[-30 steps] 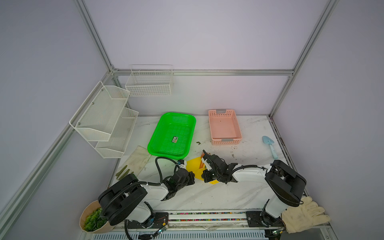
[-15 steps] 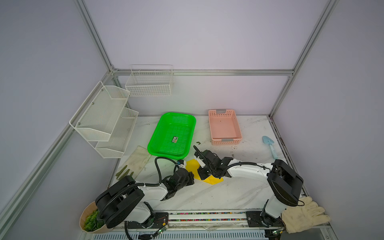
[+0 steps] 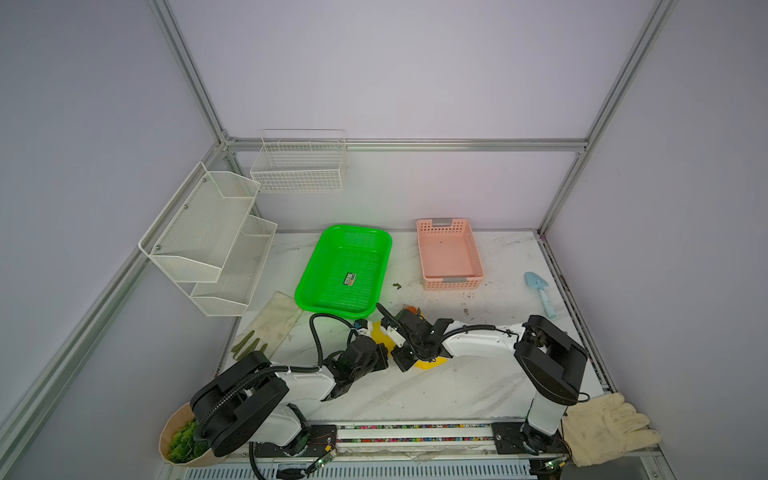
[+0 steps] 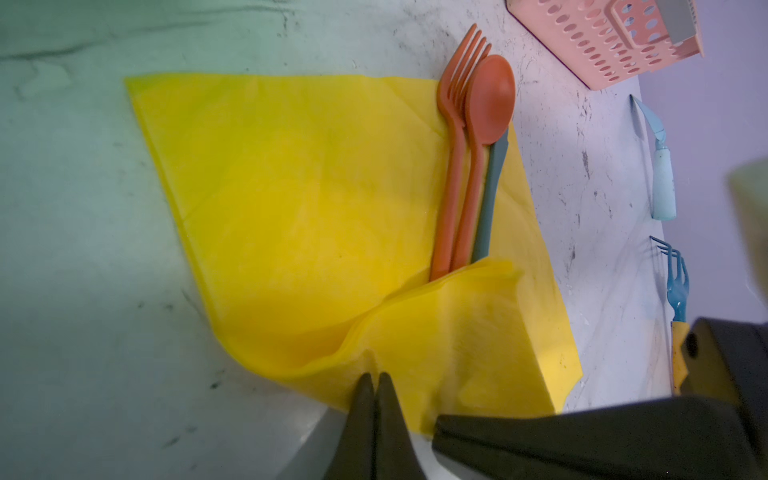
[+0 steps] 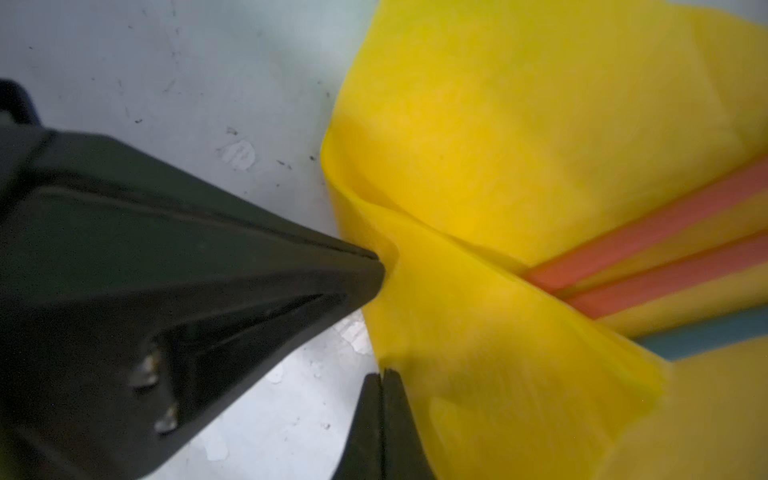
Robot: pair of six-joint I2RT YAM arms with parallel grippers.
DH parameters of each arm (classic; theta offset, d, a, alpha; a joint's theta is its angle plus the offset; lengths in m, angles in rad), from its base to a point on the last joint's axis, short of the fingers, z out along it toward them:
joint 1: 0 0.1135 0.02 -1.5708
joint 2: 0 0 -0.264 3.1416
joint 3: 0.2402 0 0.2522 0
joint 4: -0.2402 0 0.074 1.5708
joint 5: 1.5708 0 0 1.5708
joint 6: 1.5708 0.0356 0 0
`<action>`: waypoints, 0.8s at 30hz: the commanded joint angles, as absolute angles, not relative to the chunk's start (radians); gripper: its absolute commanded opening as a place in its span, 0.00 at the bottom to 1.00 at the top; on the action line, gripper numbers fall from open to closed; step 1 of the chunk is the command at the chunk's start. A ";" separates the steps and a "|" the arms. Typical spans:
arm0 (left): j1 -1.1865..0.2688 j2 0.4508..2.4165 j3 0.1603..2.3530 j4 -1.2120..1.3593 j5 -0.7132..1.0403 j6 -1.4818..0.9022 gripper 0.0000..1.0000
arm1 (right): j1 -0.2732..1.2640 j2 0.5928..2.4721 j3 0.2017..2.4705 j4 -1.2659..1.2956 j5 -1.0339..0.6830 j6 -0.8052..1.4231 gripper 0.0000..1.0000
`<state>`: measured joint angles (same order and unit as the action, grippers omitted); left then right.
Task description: Place the utensils on the paper napkin and roll it up
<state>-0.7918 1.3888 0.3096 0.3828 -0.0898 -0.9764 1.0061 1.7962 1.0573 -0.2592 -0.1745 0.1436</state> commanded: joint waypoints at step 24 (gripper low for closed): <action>-0.778 1.382 0.347 0.358 -0.094 -0.953 0.00 | 1.011 1.798 1.073 -0.263 -0.117 0.131 0.00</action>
